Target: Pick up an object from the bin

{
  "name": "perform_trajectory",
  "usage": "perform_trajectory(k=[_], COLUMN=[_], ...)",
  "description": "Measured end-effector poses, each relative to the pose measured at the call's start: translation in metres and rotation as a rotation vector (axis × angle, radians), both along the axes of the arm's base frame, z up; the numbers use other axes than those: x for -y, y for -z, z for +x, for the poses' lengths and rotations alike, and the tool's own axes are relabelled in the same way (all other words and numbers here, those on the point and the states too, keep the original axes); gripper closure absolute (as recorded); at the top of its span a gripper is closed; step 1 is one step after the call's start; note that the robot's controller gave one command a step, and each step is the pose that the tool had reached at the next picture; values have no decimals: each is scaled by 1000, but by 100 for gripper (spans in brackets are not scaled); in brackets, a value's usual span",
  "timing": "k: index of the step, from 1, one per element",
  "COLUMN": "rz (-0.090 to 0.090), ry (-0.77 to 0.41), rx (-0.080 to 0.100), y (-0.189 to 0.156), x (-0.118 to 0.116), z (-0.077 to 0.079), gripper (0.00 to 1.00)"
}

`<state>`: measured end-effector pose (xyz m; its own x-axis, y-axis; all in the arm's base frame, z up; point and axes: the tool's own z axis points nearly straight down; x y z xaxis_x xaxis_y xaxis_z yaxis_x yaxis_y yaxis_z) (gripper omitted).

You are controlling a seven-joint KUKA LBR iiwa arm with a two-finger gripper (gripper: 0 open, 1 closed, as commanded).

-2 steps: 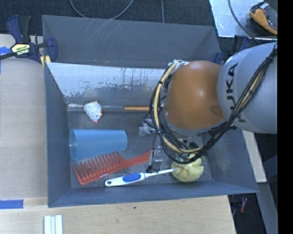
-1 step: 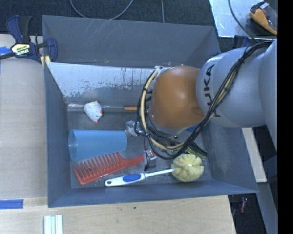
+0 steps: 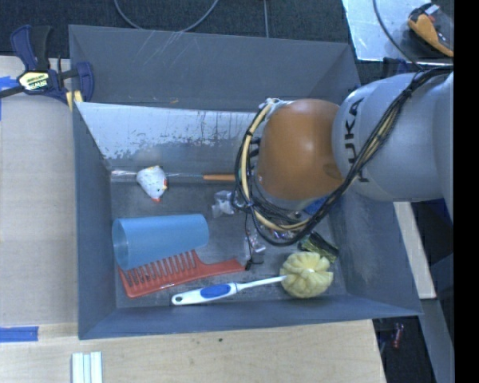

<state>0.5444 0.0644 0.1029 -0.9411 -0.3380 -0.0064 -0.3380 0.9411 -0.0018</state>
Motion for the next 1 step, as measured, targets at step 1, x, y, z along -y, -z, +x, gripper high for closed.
perform_trajectory(k=[1], rz=[3], ry=[-11], rx=[2], y=[-27], x=[-28], z=[1], gripper=[0])
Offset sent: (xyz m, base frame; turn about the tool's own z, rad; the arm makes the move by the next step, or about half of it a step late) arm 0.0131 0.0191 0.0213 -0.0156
